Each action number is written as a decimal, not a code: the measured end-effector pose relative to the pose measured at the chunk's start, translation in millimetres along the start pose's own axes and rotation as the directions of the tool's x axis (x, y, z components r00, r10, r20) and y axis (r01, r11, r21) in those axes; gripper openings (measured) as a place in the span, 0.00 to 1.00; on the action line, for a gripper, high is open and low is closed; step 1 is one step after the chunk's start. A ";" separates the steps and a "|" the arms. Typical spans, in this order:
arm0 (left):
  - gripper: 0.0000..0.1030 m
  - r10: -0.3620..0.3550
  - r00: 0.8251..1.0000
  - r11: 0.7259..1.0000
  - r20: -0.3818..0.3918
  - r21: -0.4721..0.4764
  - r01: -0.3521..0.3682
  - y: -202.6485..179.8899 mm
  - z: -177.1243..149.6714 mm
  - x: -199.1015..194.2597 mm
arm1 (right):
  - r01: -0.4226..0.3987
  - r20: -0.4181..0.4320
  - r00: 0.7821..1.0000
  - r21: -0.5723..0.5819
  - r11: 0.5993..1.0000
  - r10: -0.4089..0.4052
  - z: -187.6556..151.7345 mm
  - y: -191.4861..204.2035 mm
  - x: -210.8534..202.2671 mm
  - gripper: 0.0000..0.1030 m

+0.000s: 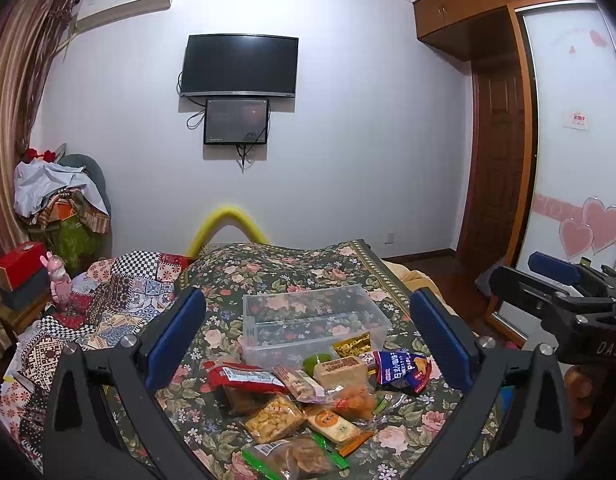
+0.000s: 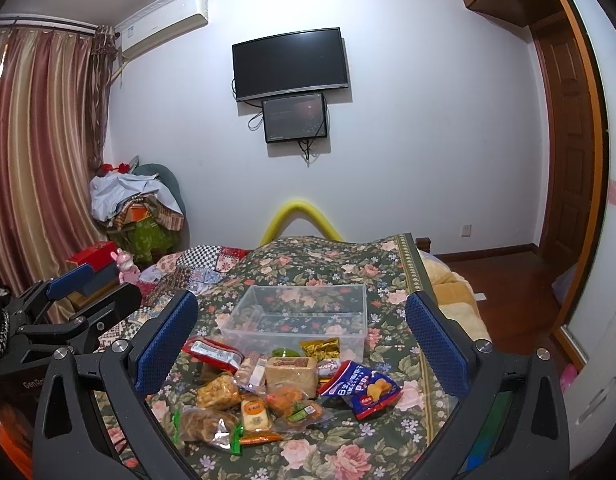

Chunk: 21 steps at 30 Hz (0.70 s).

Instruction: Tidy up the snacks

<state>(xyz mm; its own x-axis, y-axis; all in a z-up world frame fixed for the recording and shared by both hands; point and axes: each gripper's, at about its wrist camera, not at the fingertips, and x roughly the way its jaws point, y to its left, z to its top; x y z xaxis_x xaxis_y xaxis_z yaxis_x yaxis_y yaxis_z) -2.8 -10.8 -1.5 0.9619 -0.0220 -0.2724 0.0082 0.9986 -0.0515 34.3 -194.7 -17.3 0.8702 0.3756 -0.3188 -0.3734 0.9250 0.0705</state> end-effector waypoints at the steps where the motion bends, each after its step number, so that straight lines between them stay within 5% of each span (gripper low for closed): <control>1: 1.00 0.000 1.000 1.000 0.000 0.000 0.000 0.0 -0.2 -0.1 | 0.000 0.000 1.000 0.000 1.000 0.000 0.0 0.2 0.0 1.00; 15: 0.99 -0.022 0.999 1.000 -0.027 -0.019 0.022 3.8 -5.7 8.5 | 0.000 -0.017 1.000 0.008 1.000 0.001 -4.4 -1.9 4.6 1.00; 21: 0.86 -0.025 0.996 1.000 -0.083 0.001 0.026 9.9 -17.0 19.3 | -0.008 -0.047 0.999 0.023 1.000 0.009 -12.2 -8.0 11.7 0.99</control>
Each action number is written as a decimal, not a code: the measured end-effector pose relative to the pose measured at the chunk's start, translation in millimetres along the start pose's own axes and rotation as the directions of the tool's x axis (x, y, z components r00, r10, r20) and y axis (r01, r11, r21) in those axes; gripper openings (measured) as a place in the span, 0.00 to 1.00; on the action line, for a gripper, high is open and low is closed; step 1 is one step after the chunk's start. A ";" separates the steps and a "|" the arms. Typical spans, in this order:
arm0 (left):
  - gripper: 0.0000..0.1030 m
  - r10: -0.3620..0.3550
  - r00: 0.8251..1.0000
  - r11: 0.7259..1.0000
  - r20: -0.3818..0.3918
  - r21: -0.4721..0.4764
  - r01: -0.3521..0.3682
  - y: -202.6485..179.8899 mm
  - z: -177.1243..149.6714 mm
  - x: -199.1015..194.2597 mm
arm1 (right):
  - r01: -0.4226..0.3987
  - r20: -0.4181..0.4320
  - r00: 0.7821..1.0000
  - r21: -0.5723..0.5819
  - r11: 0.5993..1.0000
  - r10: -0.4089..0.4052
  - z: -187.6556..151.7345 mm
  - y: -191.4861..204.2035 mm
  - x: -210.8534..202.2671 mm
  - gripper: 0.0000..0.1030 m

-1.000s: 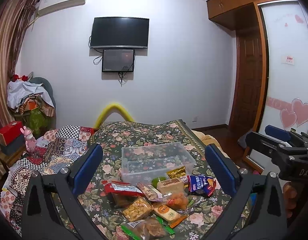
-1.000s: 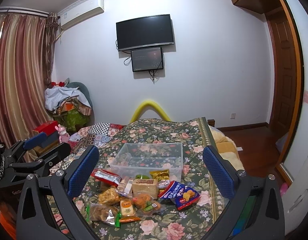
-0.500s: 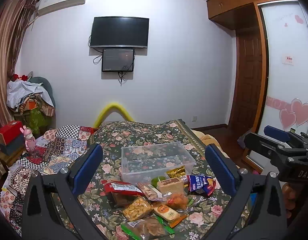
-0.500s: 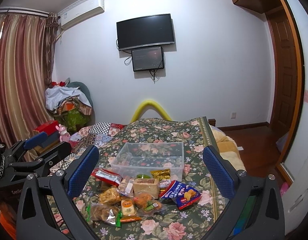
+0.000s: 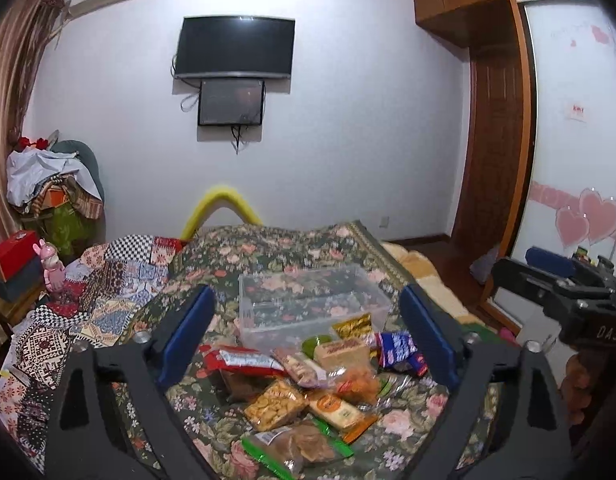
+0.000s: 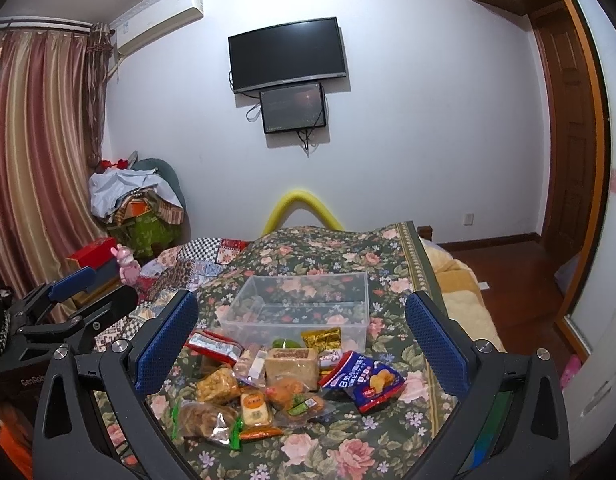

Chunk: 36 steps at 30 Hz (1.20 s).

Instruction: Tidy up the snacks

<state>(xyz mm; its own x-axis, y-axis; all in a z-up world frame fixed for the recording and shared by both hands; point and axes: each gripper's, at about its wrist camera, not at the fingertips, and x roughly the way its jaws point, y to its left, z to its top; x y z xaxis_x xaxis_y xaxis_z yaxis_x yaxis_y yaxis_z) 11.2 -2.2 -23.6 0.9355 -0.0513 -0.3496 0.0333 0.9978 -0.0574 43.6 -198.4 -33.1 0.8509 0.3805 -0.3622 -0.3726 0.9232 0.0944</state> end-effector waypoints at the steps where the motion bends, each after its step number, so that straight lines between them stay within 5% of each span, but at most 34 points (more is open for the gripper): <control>1: 0.83 0.001 1.000 1.000 -0.018 0.002 0.000 1.9 -2.6 3.8 | 0.002 -0.007 1.000 -0.002 1.000 -0.002 -2.2 -1.1 1.4 0.98; 10: 0.76 0.002 0.978 1.000 -0.211 0.011 0.000 22.4 -43.2 41.6 | -0.006 -0.159 0.987 -0.011 1.000 0.005 -28.6 -12.9 28.2 0.73; 18: 0.76 -0.016 0.919 1.000 -0.394 -0.022 0.008 37.2 -93.9 77.6 | -0.025 -0.320 0.947 0.008 1.000 0.026 -58.5 -22.6 55.6 0.56; 30: 0.76 -0.082 0.827 0.997 -0.556 -0.041 0.071 35.6 -143.7 109.8 | -0.074 -0.473 0.877 0.042 0.996 0.085 -87.9 -22.9 99.2 0.53; 36: 0.87 -0.114 0.824 0.993 -0.555 -0.085 0.079 39.9 -151.6 119.6 | -0.089 -0.514 0.853 0.031 0.996 0.093 -96.6 -19.3 122.0 0.53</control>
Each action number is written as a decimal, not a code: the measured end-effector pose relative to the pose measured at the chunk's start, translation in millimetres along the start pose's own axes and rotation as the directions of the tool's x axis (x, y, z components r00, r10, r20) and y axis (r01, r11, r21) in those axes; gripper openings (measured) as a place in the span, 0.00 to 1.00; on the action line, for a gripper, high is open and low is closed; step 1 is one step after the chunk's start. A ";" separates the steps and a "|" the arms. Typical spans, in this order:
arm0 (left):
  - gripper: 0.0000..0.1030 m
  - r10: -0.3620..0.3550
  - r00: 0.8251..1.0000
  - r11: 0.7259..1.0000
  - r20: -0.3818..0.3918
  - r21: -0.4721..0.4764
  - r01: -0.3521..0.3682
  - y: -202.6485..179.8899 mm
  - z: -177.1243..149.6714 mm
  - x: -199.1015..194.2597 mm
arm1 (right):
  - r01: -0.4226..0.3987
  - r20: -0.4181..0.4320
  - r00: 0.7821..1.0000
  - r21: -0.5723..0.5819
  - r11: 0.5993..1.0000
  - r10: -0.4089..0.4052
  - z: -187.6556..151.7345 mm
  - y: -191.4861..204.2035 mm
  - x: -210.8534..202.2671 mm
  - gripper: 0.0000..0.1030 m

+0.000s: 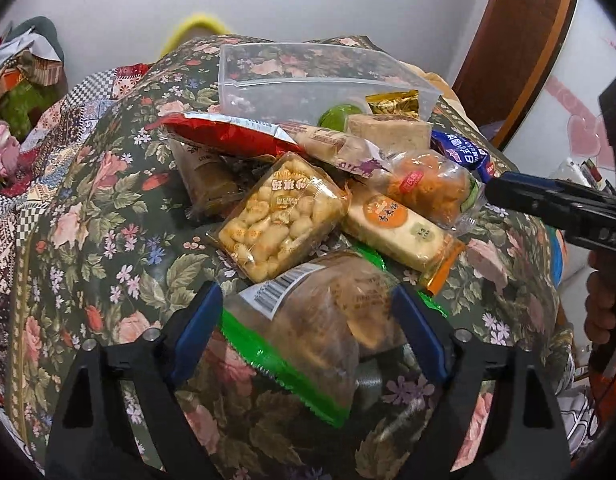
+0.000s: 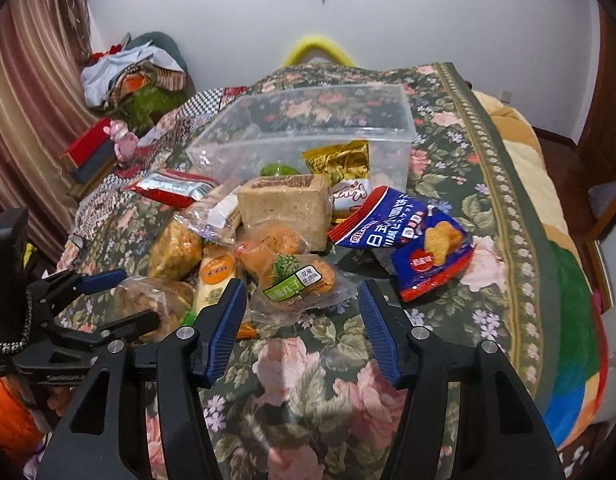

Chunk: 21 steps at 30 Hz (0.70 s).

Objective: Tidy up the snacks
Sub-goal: 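Grasp the green-edged bread bag with the left tool while the right tool grasps the orange snack bag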

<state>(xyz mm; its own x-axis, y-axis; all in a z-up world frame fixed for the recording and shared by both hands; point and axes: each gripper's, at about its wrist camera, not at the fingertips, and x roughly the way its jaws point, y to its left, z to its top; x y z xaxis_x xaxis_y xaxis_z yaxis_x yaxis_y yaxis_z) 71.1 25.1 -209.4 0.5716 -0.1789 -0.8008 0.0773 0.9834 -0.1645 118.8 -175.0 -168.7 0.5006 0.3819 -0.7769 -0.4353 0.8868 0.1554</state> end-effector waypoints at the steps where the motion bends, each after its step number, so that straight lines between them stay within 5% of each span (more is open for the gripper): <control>1: 0.90 -0.005 1.000 1.000 -0.002 0.000 0.005 0.3 0.6 2.5 | -0.003 -0.009 1.000 0.000 1.000 0.003 0.9 -0.5 3.6 0.53; 8: 0.96 -0.040 0.999 0.999 -0.017 -0.006 0.040 1.1 3.4 19.2 | -0.009 -0.057 0.998 0.005 1.000 0.010 8.4 -2.1 29.3 0.64; 16: 0.96 -0.053 0.997 0.998 -0.059 -0.021 0.052 1.6 4.7 36.0 | -0.040 -0.135 0.990 0.020 0.999 0.042 6.7 -1.2 56.1 0.65; 19: 0.93 -0.048 0.997 0.999 -0.053 -0.024 0.047 2.9 4.6 35.0 | -0.043 -0.136 0.990 0.018 0.999 0.045 3.9 -1.2 54.6 0.63; 21: 0.76 -0.053 0.998 0.998 -0.044 -0.020 0.052 3.2 3.6 31.1 | -0.051 -0.121 0.991 0.020 0.999 0.053 4.4 -2.0 49.2 0.51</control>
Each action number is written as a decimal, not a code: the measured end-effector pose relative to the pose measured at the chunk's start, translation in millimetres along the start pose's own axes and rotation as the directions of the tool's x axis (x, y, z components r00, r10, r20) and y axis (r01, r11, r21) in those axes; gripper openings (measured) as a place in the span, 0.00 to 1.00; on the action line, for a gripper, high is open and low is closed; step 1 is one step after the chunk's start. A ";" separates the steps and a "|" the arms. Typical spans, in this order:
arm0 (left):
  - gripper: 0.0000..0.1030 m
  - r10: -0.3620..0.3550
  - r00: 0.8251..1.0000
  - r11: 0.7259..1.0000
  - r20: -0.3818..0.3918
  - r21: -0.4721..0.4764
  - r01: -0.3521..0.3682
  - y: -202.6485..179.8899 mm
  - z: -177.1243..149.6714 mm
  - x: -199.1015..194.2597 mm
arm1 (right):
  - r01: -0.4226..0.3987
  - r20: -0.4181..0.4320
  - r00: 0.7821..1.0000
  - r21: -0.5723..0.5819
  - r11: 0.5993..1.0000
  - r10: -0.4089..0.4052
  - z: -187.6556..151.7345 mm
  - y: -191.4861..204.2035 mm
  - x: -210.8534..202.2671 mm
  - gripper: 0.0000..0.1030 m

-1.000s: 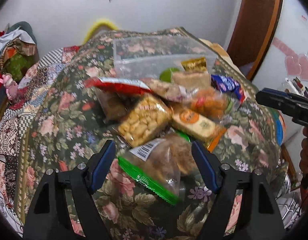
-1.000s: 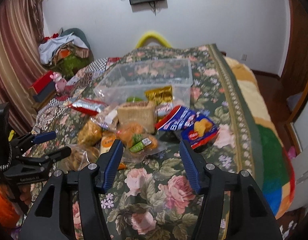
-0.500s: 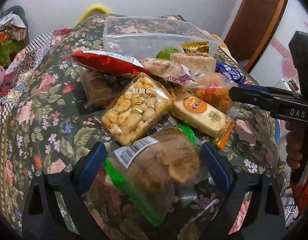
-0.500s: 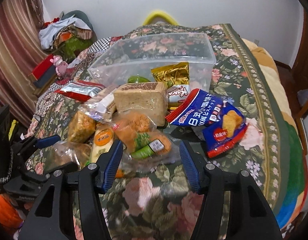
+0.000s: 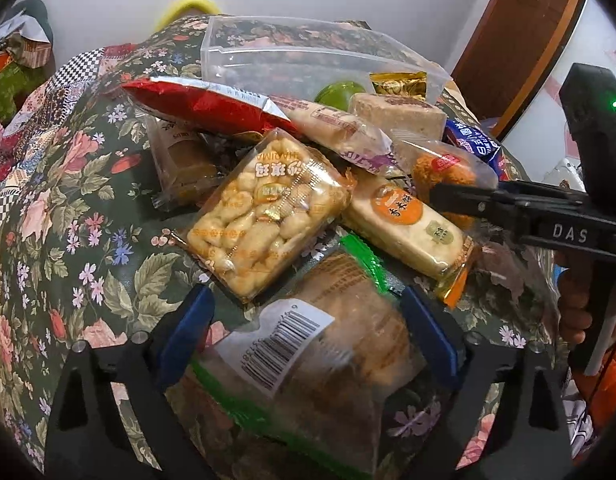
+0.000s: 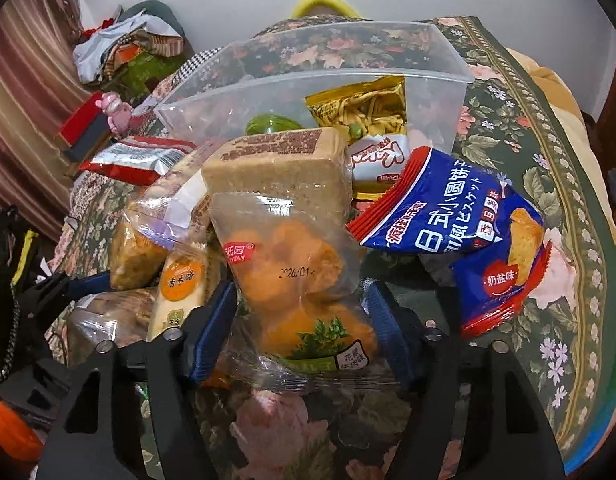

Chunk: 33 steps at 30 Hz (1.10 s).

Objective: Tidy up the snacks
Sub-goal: 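Grasp the green-edged bread bag with the left tool while the right tool grasps the orange snack bag, then lower both held bags into the clear box and open both tools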

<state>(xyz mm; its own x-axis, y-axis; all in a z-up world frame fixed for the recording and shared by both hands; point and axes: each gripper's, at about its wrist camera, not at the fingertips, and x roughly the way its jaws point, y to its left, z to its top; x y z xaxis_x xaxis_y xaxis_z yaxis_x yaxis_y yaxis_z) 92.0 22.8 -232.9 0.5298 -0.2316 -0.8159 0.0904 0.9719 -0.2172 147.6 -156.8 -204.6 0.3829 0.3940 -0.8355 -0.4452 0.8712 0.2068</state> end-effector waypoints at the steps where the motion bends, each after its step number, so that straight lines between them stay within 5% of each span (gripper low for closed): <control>1: 0.68 0.015 1.000 1.000 0.006 0.003 -0.015 -1.2 0.1 -2.4 | -0.004 0.006 1.000 -0.001 1.000 0.004 0.1 -0.3 -2.7 0.48; 8: 0.50 0.012 1.000 1.000 0.015 -0.004 -0.012 -2.8 -1.1 -18.0 | 0.018 0.051 0.999 -0.023 1.000 -0.017 -5.7 6.4 -20.4 0.43; 18: 0.45 0.061 0.991 0.998 0.117 0.011 -0.063 -9.8 3.2 -60.5 | 0.040 0.144 0.989 -0.006 0.999 -0.039 -7.8 7.2 -60.4 0.42; 33: 0.45 0.099 0.931 0.995 0.353 -0.010 -0.102 -17.2 74.9 -119.5 | 0.064 0.303 0.951 -0.006 0.998 -0.059 21.3 12.6 -103.6 0.42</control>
<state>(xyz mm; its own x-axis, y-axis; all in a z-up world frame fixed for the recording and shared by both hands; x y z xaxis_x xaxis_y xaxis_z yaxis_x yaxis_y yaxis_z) 90.4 36.8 -91.5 0.7993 -0.1050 -0.5917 0.0278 0.9900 -0.1380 119.6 -180.4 -104.5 0.6355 0.4119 -0.6531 -0.4249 0.8928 0.1496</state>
